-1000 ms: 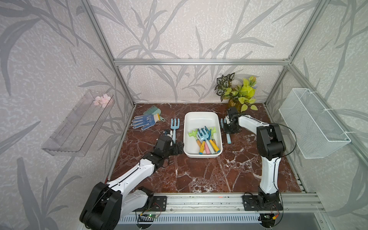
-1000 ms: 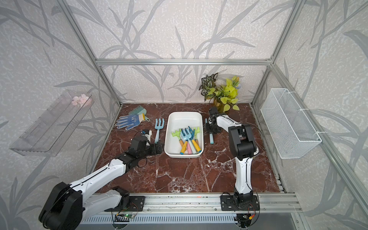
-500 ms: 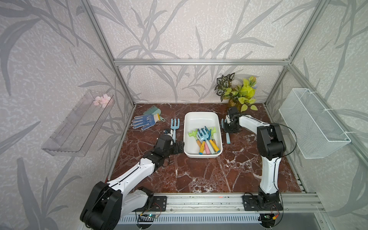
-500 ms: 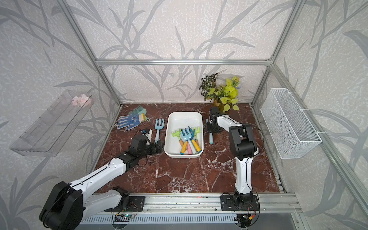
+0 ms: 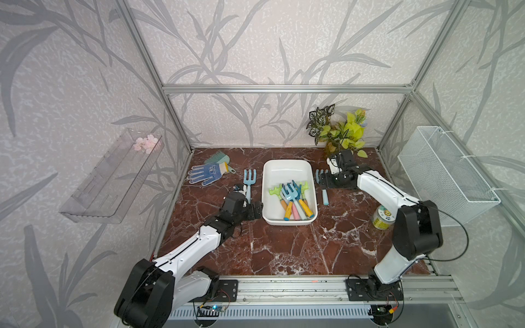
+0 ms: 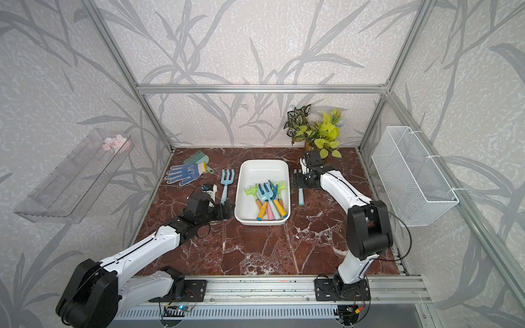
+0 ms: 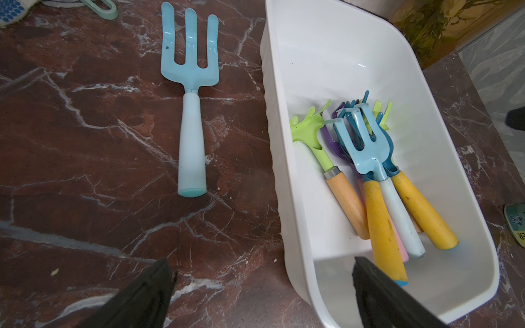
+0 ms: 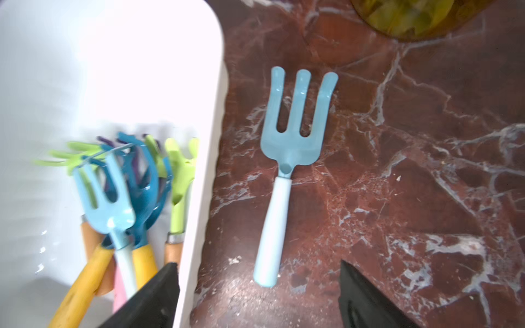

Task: Take the hand rake out of the storage box
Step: Place the rake at the center of the board, then pick up the rake from the storage box.

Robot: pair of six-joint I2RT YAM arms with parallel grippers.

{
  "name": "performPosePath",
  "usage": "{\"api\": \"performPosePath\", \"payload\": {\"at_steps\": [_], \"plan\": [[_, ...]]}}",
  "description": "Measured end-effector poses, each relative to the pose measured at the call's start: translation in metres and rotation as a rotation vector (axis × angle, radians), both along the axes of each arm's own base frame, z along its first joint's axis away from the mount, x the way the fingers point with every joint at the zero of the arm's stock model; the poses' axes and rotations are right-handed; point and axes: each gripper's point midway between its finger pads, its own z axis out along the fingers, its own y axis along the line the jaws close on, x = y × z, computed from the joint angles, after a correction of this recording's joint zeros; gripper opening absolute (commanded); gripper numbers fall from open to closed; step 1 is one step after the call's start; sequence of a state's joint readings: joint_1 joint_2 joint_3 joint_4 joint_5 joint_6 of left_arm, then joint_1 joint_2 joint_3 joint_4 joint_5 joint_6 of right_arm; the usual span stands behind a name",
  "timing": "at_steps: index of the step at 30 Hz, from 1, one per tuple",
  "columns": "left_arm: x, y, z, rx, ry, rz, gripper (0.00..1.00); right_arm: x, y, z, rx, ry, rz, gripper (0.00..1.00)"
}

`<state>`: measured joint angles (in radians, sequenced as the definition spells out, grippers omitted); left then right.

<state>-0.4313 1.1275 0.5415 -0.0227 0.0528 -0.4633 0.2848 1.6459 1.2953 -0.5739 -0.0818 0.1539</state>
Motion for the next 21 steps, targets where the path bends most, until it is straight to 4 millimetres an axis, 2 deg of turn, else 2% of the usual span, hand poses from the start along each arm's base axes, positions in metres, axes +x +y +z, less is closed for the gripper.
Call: {"api": "performPosePath", "payload": {"at_steps": [4, 11, 15, 19, 21], "plan": [[0.0, 0.0, 0.0, 0.0, 0.0, -0.001, 0.99, -0.03, 0.021, 0.026, 0.036, -0.049, 0.091, 0.82], [0.0, 0.0, 0.002, -0.004, -0.007, -0.001, 1.0, -0.083, 0.063, 0.032, 0.045, -0.04, 0.269, 0.69], [0.0, 0.0, 0.003, -0.005, -0.01, -0.001, 1.0, -0.099, 0.085, 0.032, 0.041, -0.036, 0.346, 0.59], [0.0, 0.0, 0.005, -0.008, -0.016, 0.0, 1.0, -0.107, 0.096, 0.027, 0.03, -0.024, 0.38, 0.5], [0.0, 0.0, 0.007, -0.011, -0.022, 0.0, 1.0, -0.109, 0.1, 0.022, 0.017, -0.012, 0.392, 0.5]]}}
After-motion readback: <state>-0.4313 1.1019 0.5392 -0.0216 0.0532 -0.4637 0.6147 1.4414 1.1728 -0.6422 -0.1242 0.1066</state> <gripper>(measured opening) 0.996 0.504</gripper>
